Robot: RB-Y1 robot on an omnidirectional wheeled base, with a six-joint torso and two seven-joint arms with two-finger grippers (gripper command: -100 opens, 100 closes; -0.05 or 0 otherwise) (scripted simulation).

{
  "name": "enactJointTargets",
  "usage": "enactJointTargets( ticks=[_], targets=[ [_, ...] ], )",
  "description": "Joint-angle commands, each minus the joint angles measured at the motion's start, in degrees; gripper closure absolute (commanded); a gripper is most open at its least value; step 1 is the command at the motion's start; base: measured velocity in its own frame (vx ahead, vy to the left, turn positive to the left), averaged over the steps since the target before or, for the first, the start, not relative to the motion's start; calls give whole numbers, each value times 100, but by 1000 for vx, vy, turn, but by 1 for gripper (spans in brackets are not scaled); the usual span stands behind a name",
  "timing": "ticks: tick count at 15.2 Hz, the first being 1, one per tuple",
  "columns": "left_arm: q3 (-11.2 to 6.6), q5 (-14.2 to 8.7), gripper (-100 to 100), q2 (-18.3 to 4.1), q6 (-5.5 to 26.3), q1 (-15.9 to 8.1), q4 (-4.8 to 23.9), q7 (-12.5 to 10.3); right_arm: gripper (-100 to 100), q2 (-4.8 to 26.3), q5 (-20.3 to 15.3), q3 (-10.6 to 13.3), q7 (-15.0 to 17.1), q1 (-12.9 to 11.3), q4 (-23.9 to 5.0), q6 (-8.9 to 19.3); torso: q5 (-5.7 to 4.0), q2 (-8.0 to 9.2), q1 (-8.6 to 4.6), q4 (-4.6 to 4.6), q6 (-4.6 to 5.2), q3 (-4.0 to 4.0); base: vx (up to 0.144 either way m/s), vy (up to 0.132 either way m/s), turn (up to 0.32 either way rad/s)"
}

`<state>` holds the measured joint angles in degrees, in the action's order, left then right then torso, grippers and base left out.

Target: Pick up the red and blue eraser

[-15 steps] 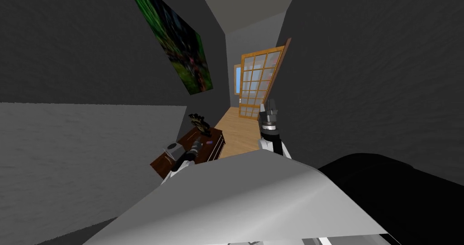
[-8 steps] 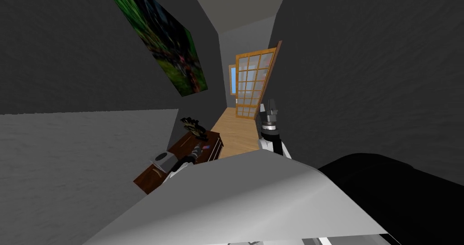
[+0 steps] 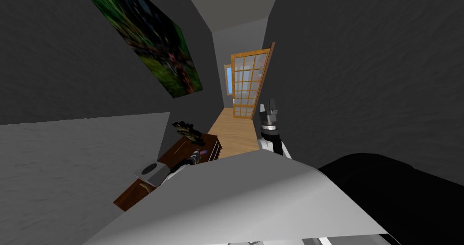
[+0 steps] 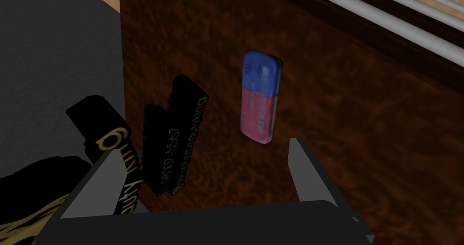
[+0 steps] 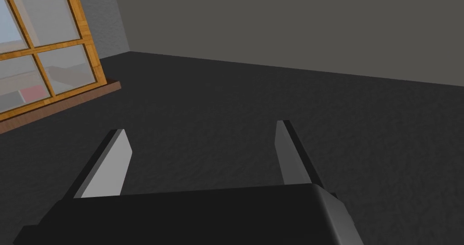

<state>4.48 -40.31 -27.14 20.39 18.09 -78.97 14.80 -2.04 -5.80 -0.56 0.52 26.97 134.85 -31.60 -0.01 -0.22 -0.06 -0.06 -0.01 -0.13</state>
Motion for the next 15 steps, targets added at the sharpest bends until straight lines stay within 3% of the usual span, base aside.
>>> enactJointTargets(
  ticks=[1, 2, 7, 8, 10, 13, 15],
  targets=[
    [52, -215, -100, -85, 192, -84, 286, 79, 0, 0, 0, 0, 0, 0, 0, 0, 0, 0, 0, 0, 0, 0, 47, 7, -139],
    [52, -215, -100, -85, 192, -84, 324, 79, 0, 0, 0, 0, 0, -1, 0, 0, 0, 2, 0, 1, 3, 1, 52, 7, -156],
    [144, -684, -100, -263, 680, -243, 986, 237, 0, 0, 0, 0, 0, 0, 0, 0, 0, -4, 4, 0, 2, -2, 69, 18, -163],
    [144, -684, -100, -263, 680, -243, 987, 237, 0, 0, 0, 0, 0, 0, 0, 0, 0, -6, 5, -1, 3, -3, 67, 25, -145],
    [203, -965, -100, -366, 967, -341, 1335, 328, 0, 0, 0, 0, 0, 0, 0, 0, 0, -6, 2, 0, 3, -3, 77, 16, -202],
    [230, -1093, -100, -413, 1097, -387, 1568, 369, 0, 0, 0, 0, 0, 0, 0, 0, 0, -7, 5, -1, 2, -4, 70, 29, -152],
    [280, -1320, -100, -497, 1326, -469, 1879, 441, 0, 0, 0, 0, 0, 0, 0, 0, 0, -2, 4, 0, 1, -1, 61, 24, -154]
  ],
)
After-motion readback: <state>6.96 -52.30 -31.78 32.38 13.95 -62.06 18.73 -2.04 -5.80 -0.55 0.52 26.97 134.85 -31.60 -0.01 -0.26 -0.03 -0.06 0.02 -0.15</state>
